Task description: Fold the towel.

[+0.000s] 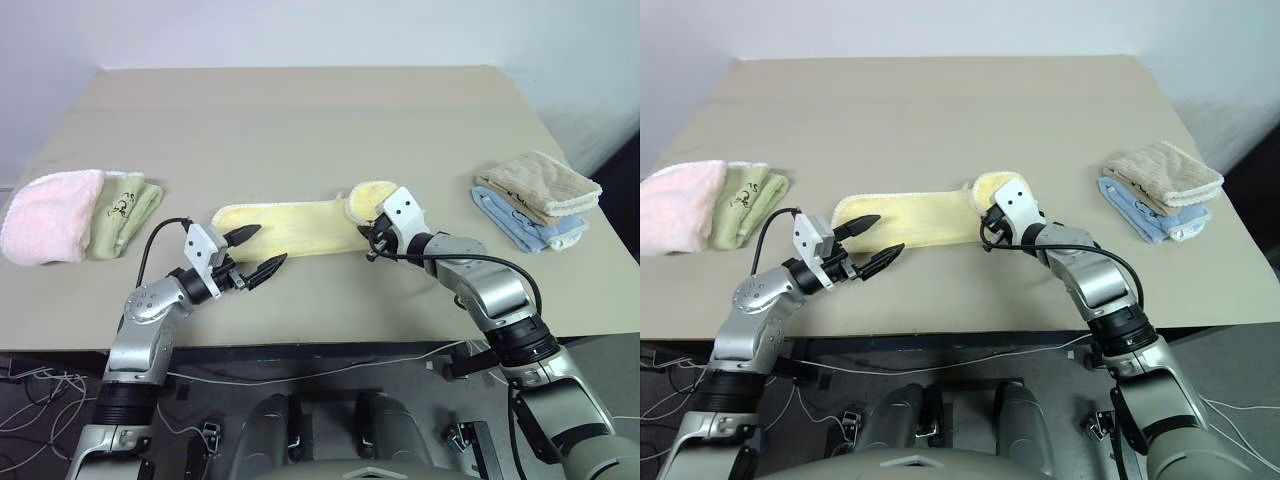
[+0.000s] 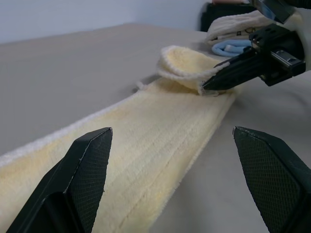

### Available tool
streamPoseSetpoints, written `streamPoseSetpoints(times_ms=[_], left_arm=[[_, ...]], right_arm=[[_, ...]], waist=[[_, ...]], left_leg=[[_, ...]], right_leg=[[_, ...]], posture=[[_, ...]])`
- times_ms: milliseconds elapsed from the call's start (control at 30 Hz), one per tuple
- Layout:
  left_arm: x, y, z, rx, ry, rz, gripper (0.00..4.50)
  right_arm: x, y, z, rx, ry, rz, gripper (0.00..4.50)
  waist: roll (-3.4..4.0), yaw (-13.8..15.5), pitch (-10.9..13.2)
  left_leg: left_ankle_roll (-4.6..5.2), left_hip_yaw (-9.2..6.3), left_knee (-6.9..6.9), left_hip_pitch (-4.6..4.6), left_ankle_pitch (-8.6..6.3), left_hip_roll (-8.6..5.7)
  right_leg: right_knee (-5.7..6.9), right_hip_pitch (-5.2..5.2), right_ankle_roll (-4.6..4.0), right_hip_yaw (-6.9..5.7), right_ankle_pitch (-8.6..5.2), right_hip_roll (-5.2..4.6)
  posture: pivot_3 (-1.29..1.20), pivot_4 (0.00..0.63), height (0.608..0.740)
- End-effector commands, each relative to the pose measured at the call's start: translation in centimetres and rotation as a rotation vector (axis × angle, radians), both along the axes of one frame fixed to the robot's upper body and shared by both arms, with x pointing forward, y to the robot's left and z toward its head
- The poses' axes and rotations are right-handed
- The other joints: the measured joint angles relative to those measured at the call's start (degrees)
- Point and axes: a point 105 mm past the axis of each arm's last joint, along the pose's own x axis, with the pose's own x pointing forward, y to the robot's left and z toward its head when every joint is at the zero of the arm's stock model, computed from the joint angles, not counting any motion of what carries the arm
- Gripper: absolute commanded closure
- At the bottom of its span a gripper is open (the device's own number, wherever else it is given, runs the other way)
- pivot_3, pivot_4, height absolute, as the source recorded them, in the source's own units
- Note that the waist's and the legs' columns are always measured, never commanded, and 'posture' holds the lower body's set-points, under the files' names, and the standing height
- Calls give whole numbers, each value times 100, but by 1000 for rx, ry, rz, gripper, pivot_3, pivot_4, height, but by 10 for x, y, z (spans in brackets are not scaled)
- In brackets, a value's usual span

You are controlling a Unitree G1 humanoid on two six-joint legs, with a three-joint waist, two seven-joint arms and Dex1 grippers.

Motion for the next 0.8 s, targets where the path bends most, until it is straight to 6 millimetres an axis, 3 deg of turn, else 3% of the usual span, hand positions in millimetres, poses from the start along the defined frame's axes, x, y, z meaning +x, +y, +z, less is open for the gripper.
streamPoseSetpoints(times_ms=[33,67,100,300,433,600,700,800], left_arm=[[-3,0,13,-3,-55,2,365],[-3,-1,13,-3,-54,1,365],[-2,-1,13,-3,-53,1,365],[-3,-3,13,-9,-47,-4,365],[-7,-3,17,-75,-32,2,365],[-14,-1,23,-199,13,23,365],[-16,-1,19,-247,69,46,365],[-15,-4,20,-330,120,76,365]], right_arm=[[-1,10,15,33,-48,43,4483],[-1,11,15,43,-45,49,4483],[-2,13,16,55,-40,54,3991],[-10,14,25,131,-22,91,2097],[-16,4,42,128,-119,120,762],[-21,-18,69,203,-178,137,762],[-7,-30,73,255,-176,77,1392],[10,-33,66,278,-166,29,2426]], waist=[[0,0,0],[0,0,0],[0,0,0],[0,2,0],[0,2,0],[0,4,1],[0,-6,0],[0,-10,0]], left_leg=[[1,-1,0,0,-1,0],[3,-1,0,0,-3,0],[6,-2,0,0,-5,0],[6,-2,0,0,-5,0],[6,-3,-1,-1,-7,0],[7,-5,-1,-3,-7,0],[7,-6,-1,-3,-7,3],[8,-6,-1,-2,-7,2]], right_leg=[[0,0,0,0,0,0],[0,0,0,0,0,-1],[0,0,0,-1,0,-1],[0,-1,-1,0,0,-3],[-2,-1,-1,0,0,-6],[-3,-2,-1,0,0,-8],[-3,-2,-1,0,0,-6],[-3,-1,-2,-1,0,-2]], posture=[[0,150,740],[0,150,740],[0,150,740],[0,150,740],[0,150,740],[0,150,740],[0,150,740],[0,150,740]])
